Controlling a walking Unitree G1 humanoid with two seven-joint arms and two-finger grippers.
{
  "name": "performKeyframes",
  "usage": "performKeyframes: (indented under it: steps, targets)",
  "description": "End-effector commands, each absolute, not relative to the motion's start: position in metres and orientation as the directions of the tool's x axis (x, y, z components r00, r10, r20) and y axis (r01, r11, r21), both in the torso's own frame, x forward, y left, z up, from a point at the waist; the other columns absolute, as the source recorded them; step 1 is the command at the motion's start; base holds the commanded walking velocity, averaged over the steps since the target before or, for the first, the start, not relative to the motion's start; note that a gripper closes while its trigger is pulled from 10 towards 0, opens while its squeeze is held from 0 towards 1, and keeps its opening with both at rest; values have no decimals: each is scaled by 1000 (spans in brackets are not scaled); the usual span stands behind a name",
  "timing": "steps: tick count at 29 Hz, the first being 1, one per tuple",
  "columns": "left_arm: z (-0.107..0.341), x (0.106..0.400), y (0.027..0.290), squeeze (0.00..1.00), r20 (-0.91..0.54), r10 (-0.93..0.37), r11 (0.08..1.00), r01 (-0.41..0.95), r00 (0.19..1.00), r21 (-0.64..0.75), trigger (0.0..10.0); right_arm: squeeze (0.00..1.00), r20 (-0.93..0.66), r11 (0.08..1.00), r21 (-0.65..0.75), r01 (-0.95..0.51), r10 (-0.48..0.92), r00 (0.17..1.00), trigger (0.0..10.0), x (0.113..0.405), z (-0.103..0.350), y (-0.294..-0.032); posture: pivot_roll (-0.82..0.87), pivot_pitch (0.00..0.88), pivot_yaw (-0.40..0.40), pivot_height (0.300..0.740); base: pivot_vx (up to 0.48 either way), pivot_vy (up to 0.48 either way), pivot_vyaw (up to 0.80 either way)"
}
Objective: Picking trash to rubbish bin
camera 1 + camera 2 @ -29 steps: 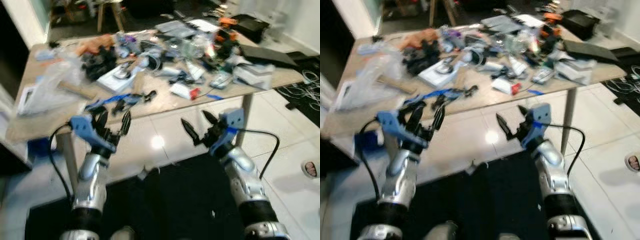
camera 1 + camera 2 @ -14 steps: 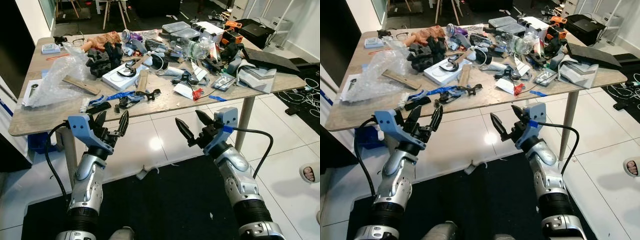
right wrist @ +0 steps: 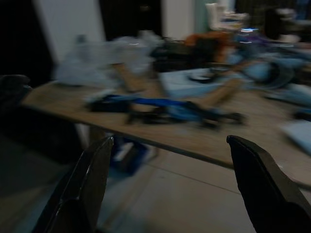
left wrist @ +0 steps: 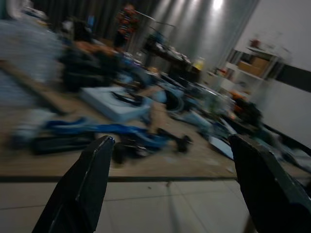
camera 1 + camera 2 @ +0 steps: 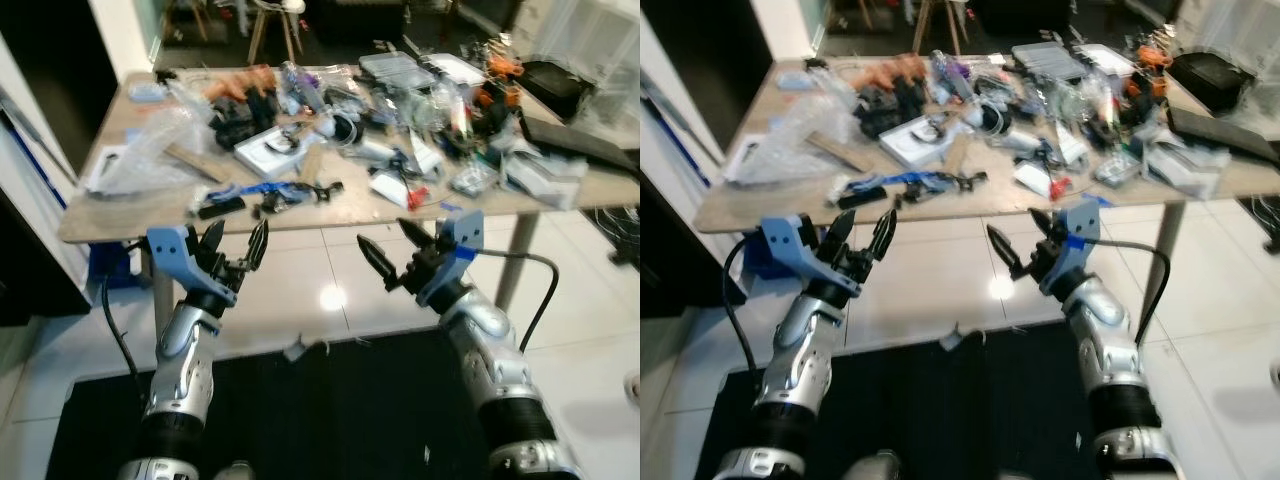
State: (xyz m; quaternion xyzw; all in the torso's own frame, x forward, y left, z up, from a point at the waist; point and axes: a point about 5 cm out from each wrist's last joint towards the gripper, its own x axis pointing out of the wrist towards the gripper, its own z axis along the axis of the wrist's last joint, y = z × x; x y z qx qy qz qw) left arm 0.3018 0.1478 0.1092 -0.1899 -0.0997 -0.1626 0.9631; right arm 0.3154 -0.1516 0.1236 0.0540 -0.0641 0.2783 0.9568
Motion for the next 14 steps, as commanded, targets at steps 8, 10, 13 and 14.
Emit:
performKeyframes:
  steps: [8,10,13,14]
  targets:
    - [112,303,148,0,252,-293,869,367,922,-331,10000,0,145,842,92,-532,517,844,10000,317,126,-154,8,0,-39,740,0,0,0]
    - [113,303,147,0,253,-296,869,370,921,-328,10000,0,143,842,91,-532,518,843,10000,318,127,-155,6,0,-48,740,0,0,0]
    - [114,304,146,0,255,-298,869,372,920,-328,10000,0,141,841,85,-534,520,842,10000,319,127,-155,3,0,-46,740,0,0,0]
    - [114,305,146,0,257,-298,868,373,919,-328,10000,0,138,841,80,-535,522,841,10000,319,128,-155,0,0,-44,740,0,0,0]
